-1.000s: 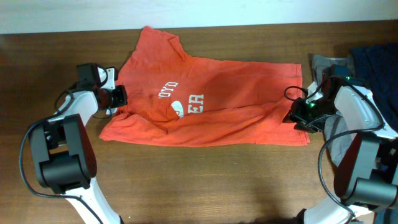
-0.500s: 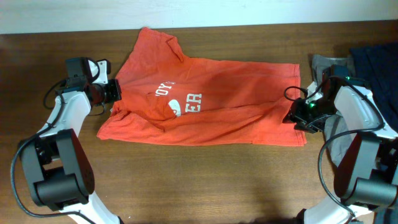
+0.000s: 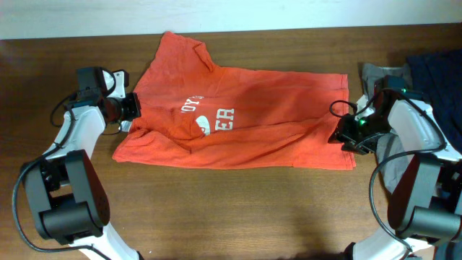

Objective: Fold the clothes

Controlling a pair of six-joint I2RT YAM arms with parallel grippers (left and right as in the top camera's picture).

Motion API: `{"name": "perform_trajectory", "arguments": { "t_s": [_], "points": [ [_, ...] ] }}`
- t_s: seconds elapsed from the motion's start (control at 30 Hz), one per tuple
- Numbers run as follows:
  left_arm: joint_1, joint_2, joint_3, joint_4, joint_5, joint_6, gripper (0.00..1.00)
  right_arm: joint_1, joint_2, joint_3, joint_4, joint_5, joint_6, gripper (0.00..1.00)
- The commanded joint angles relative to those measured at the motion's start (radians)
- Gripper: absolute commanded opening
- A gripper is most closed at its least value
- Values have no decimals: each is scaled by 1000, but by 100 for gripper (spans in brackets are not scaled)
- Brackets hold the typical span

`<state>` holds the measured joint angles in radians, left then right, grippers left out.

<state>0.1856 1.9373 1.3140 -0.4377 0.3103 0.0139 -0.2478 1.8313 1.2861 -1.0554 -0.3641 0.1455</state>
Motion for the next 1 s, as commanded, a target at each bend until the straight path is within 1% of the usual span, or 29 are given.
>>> {"name": "perform_trajectory", "arguments": {
  "t_s": [0.0, 0.03, 0.1, 0.17, 0.27, 0.33, 0.4, 0.63, 0.97],
  "points": [
    [5, -19, 13, 5, -16, 36, 26, 5, -17, 10, -3, 9, -11, 47],
    [5, -15, 13, 11, -38, 36, 31, 5, -17, 10, -3, 9, -11, 47],
    [5, -10, 13, 16, -67, 36, 36, 5, -17, 10, -3, 10, -11, 47],
    [5, 4, 13, 22, -83, 40, 38, 5, -17, 10, -3, 10, -11, 47],
    [5, 30, 13, 25, -72, 40, 37, 5, -17, 10, -4, 9, -11, 47],
    [4, 44, 13, 25, -51, 40, 33, 5, -17, 10, -4, 9, -11, 47],
    [4, 45, 13, 29, -45, 40, 32, 5, -17, 10, -4, 9, -11, 47],
    [0, 45, 14, 45, -30, 40, 31, 5, -17, 10, -4, 9, -11, 47],
    [-42, 58, 13, 88, -31, 40, 31, 5, -17, 10, -4, 9, -11, 47]
  ]
}}
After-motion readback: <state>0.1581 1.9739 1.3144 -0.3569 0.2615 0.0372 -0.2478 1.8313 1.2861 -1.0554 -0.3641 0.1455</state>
